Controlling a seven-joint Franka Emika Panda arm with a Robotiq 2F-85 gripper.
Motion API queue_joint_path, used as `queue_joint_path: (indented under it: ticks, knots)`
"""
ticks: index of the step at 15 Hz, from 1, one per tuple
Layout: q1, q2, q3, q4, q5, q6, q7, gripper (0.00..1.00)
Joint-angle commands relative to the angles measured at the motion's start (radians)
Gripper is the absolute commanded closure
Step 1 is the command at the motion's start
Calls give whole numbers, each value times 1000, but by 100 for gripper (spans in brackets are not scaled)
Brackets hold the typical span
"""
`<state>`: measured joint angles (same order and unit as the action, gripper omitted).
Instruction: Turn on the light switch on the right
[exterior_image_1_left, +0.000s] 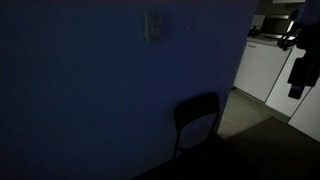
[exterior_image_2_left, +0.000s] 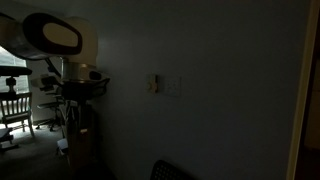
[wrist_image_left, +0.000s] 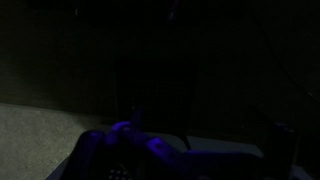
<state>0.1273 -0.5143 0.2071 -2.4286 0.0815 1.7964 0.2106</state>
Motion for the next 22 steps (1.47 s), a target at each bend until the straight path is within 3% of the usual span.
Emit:
queue_joint_path:
  ticks: [1, 9, 15, 16, 22]
  knots:
    - [10, 32, 7, 27, -88, -24, -70, 0]
    - [37, 141, 8, 138, -393, -102, -315, 0]
    - [33, 254, -40, 246, -607, 15, -602, 0]
    - [41, 195, -23, 198, -564, -24, -513, 0]
    - [46, 204, -25, 208, -569, -20, -512, 0]
